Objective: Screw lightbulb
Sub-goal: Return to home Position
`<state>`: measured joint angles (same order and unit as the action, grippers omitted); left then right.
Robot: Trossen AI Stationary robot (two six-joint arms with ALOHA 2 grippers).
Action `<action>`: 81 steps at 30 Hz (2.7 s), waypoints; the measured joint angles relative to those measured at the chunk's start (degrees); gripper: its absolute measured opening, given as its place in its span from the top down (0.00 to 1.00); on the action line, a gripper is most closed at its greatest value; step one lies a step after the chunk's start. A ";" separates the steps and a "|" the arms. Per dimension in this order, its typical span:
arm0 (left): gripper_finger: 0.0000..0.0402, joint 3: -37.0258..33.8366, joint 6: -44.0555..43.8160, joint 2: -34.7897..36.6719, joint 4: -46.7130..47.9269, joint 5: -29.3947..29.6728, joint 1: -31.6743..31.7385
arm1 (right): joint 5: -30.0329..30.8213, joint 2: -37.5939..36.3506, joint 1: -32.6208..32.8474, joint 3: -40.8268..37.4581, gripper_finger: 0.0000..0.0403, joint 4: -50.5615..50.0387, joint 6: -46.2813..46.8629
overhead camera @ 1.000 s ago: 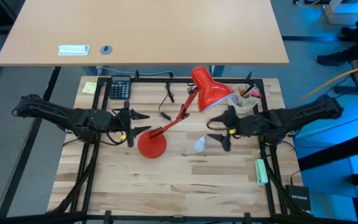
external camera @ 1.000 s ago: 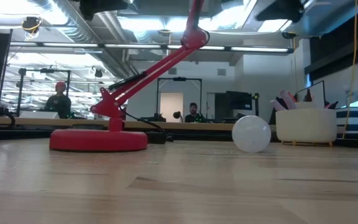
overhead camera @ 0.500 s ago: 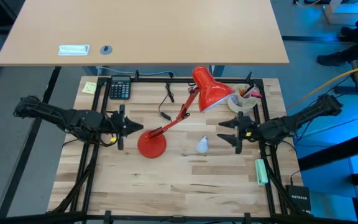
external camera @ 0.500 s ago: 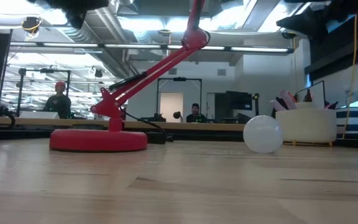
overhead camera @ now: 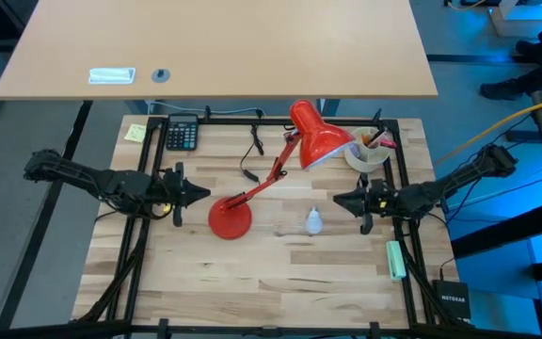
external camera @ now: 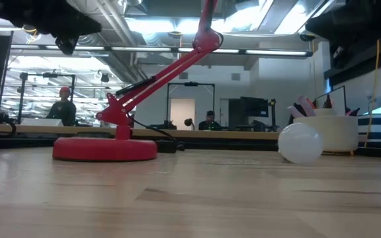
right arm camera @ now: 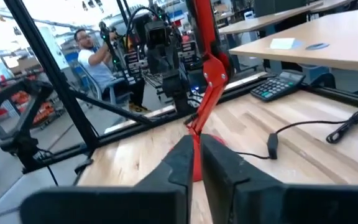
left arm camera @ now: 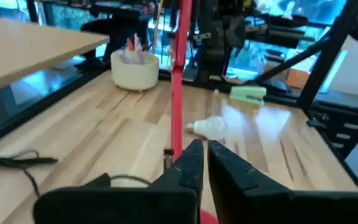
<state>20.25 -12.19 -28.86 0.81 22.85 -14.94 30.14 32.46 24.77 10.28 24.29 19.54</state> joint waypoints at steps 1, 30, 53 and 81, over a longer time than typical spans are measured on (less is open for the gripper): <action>0.96 0.00 -0.40 0.00 0.73 -0.04 -0.01 | -0.01 -0.07 0.00 0.01 0.92 -0.18 -0.32; 0.96 -19.67 6.54 28.61 -8.91 -16.71 6.89 | -18.59 -25.27 -11.25 -9.01 0.94 -10.39 -9.51; 0.96 -19.69 10.86 28.55 -2.13 -18.22 11.41 | -19.23 -30.06 -13.94 -9.69 0.94 -20.72 -9.49; 0.96 -19.69 10.71 28.55 -2.09 -18.23 11.41 | -19.18 -29.16 -13.94 -9.81 0.94 -21.24 -10.92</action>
<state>0.56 -1.48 -0.32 -1.28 4.62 -3.53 10.96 3.30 10.83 0.47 3.05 8.62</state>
